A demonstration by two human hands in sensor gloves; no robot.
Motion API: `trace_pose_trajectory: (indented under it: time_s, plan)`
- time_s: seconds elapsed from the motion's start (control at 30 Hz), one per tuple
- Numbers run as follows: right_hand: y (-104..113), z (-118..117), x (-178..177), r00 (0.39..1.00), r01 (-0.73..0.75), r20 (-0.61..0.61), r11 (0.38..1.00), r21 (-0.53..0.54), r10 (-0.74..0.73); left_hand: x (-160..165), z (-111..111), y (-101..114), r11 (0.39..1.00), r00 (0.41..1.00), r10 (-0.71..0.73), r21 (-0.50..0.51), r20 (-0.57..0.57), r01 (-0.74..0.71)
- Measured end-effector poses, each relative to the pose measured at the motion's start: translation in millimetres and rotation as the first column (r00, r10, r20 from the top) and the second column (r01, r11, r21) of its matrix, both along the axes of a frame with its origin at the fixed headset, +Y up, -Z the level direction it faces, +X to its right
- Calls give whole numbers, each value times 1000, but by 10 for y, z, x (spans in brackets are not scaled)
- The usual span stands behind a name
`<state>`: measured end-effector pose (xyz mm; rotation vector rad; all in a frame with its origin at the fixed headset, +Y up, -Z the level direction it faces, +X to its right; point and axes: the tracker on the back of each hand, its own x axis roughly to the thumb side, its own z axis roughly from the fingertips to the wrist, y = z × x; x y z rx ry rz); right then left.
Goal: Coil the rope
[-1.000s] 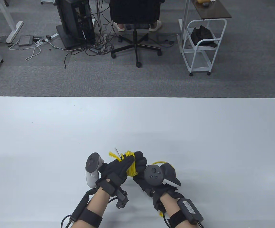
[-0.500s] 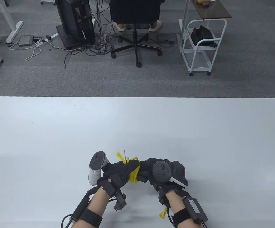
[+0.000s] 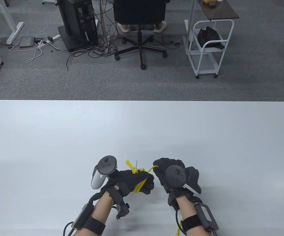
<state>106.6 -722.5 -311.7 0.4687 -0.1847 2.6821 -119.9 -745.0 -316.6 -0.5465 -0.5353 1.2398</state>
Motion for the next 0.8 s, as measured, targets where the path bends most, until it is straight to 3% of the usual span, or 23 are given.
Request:
trace_pose_trajectory:
  time_s: [0.3,0.5,0.8]
  plan:
    - [72,49,-17,994,111,-5,992,64,-111,-31,-9,-62,982,981,-188,6,-48,189]
    - [80,101,-175,968,220,-123,975,11,-217,-143,-29,-95,995,984,-93,-50,-150,87]
    - [58,200,-390,960,176,-222,984,1,-171,-270,-33,-65,992,948,112,-15,-299,-122]
